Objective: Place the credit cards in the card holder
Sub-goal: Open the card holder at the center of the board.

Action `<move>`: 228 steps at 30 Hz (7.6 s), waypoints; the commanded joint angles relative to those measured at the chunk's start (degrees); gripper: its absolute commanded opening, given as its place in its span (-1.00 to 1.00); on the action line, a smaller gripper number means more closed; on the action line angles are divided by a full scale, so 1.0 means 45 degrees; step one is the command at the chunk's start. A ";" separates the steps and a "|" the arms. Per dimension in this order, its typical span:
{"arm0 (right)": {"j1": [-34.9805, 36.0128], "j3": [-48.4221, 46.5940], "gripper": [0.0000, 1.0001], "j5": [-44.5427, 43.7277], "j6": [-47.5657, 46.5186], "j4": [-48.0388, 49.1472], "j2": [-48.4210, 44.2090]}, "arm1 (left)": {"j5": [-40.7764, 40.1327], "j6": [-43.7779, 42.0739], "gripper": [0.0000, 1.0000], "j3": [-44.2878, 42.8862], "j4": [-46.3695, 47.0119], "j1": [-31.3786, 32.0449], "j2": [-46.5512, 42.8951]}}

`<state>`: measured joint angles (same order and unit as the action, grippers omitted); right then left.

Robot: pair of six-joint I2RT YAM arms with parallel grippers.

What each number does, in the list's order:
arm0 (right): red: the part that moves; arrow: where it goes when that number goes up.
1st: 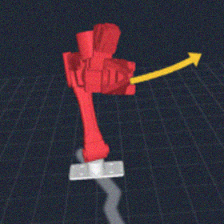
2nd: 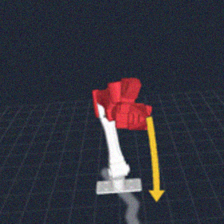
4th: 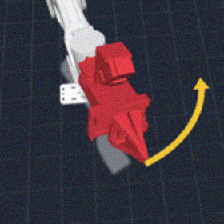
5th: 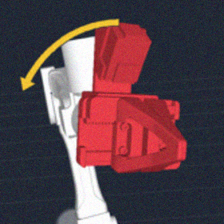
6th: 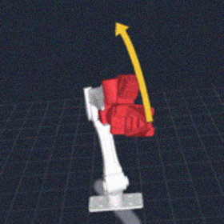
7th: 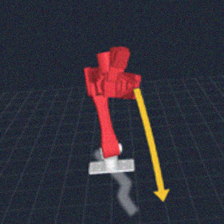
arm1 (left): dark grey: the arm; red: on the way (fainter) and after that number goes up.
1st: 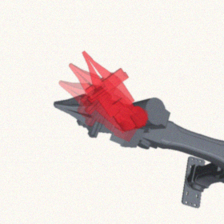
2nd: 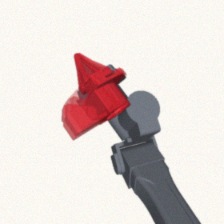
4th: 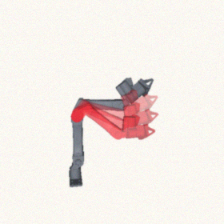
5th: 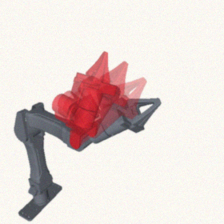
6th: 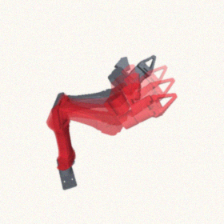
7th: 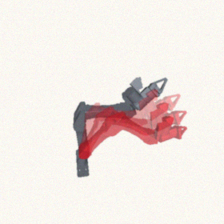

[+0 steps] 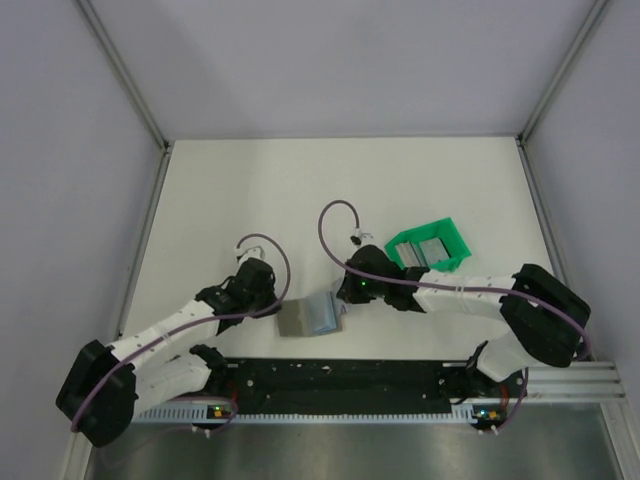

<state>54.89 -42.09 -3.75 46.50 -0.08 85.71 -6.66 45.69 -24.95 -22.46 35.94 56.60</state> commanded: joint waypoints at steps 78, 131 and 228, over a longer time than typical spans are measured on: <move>0.0008 -0.1995 -1.00 0.0892 -0.0471 -0.0081 0.0034 | 0.0971 0.0550 -1.00 0.0564 0.5440 0.0040 0.1368; 0.2391 -0.4924 -1.00 -0.5044 -0.1251 -0.4806 0.1930 | 0.1869 0.0881 -1.00 0.0213 0.5147 0.0059 -0.0019; 0.0712 -0.0942 -1.00 0.0658 0.0447 0.1478 0.1441 | 0.0346 0.0295 -0.91 0.1267 0.5870 0.0040 0.1914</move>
<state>58.37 -47.81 -2.70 46.15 -1.04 93.80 -4.82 48.05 -17.61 2.31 36.10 63.57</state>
